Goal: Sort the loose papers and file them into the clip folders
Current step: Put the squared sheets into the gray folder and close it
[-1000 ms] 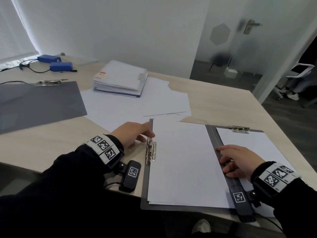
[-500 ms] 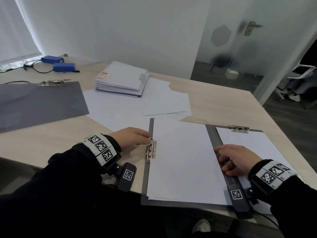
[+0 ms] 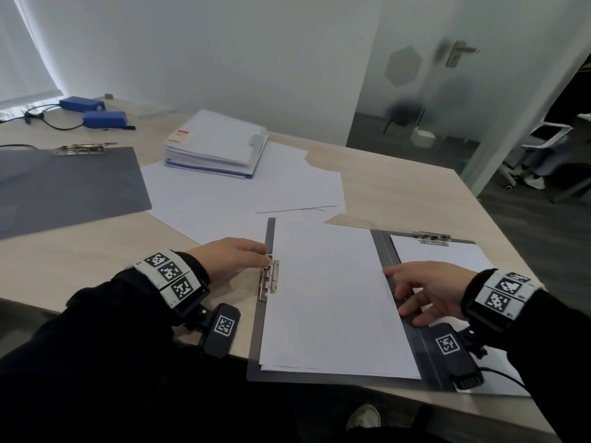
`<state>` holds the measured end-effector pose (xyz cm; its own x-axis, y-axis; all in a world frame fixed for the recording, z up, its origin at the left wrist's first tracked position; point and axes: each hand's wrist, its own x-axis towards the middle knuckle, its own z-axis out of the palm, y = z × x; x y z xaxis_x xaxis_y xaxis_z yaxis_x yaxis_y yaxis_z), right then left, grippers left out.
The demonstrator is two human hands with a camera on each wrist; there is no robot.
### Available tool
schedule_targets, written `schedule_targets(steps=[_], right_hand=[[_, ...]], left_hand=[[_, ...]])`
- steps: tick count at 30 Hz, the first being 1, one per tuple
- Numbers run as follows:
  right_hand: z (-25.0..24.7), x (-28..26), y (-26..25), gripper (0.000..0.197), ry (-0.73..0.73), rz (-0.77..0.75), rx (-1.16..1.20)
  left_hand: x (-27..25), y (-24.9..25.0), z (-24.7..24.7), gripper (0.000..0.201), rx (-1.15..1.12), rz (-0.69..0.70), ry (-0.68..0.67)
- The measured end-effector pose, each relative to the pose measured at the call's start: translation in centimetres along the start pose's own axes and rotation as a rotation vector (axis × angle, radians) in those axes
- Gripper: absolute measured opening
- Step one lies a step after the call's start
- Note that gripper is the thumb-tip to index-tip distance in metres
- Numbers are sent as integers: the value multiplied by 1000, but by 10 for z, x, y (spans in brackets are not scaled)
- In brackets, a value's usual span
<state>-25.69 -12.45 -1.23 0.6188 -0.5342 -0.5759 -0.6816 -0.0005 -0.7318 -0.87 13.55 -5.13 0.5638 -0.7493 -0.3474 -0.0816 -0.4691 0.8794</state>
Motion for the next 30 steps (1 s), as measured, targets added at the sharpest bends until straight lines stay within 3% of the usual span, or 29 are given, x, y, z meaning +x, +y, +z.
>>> schedule_targets(steps=[4, 7, 12, 16, 20, 30], right_hand=[[2, 1, 1, 26, 11, -8, -25], [2, 1, 5, 25, 17, -19, 5], [4, 1, 5, 25, 21, -32, -20], [6, -1, 4, 26, 26, -38, -29], [7, -1, 3, 26, 29, -48, -43], [7, 1, 4, 28, 25, -64, -77]], left_hand=[[-1, 2, 1, 45, -44, -5, -34], [-1, 3, 1, 57, -50, -3, -23], [-6, 1, -1, 50, -208, -25, -114], [-2, -1, -5, 79, -54, 28, -134], [-5, 4, -4, 64, 243, 60, -6], [-7, 8, 6, 87, 574, 53, 19]])
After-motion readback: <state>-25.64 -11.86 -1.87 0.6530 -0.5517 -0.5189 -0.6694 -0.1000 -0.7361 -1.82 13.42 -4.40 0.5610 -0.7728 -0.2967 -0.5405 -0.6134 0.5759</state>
